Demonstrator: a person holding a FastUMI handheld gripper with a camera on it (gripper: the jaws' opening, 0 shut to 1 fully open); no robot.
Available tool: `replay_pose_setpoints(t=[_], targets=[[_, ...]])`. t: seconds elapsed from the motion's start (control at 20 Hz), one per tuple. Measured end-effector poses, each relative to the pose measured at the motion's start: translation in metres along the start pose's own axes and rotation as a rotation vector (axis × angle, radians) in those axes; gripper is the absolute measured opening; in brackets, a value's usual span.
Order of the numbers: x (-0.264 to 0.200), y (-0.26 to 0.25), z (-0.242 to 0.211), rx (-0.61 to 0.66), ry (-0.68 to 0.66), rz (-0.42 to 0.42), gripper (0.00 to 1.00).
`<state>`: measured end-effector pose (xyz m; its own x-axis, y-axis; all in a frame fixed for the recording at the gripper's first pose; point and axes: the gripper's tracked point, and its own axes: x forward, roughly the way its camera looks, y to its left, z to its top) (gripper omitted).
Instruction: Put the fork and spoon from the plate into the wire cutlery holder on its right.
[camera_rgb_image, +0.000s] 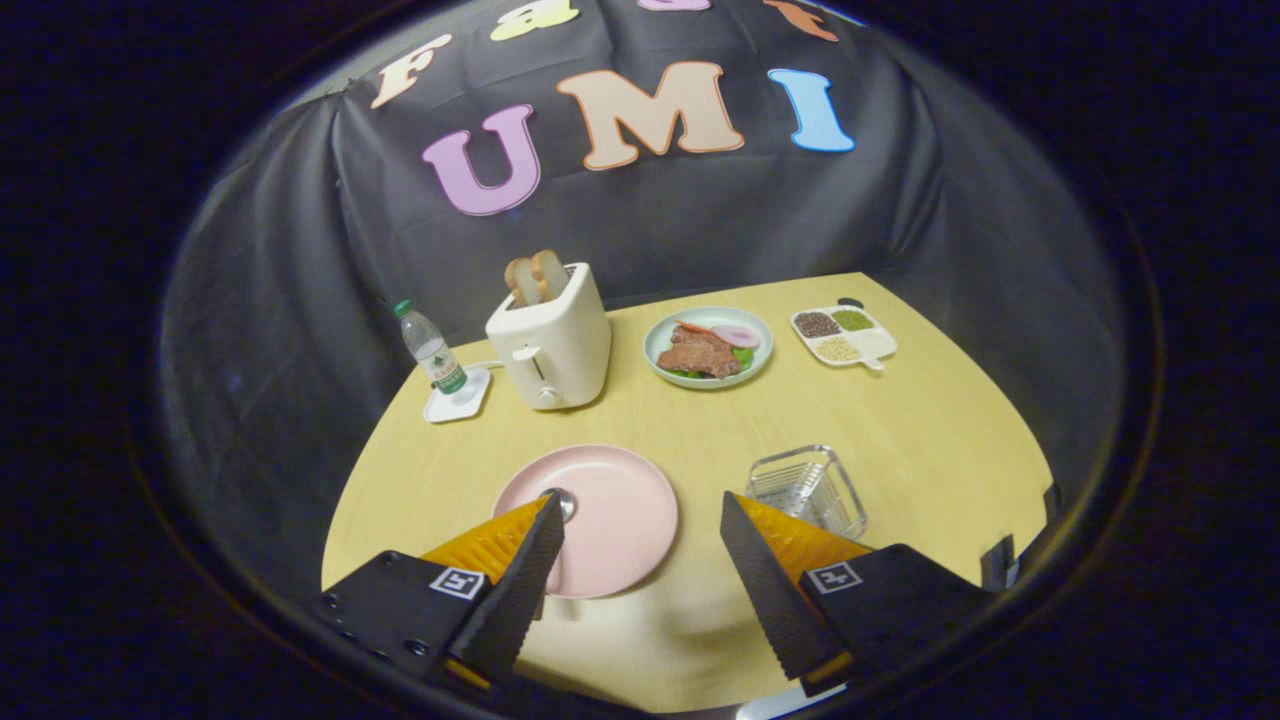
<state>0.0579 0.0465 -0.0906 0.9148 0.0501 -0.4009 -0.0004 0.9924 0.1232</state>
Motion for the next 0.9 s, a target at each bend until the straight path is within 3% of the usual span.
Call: replay_pose_setpoints(t=[0.55,0.9], targets=[[0.050,0.067,-0.077,-0.047,0.033,0.006,0.99],[0.074,0.078,-0.109,-0.087,0.078,-0.010,0.97]])
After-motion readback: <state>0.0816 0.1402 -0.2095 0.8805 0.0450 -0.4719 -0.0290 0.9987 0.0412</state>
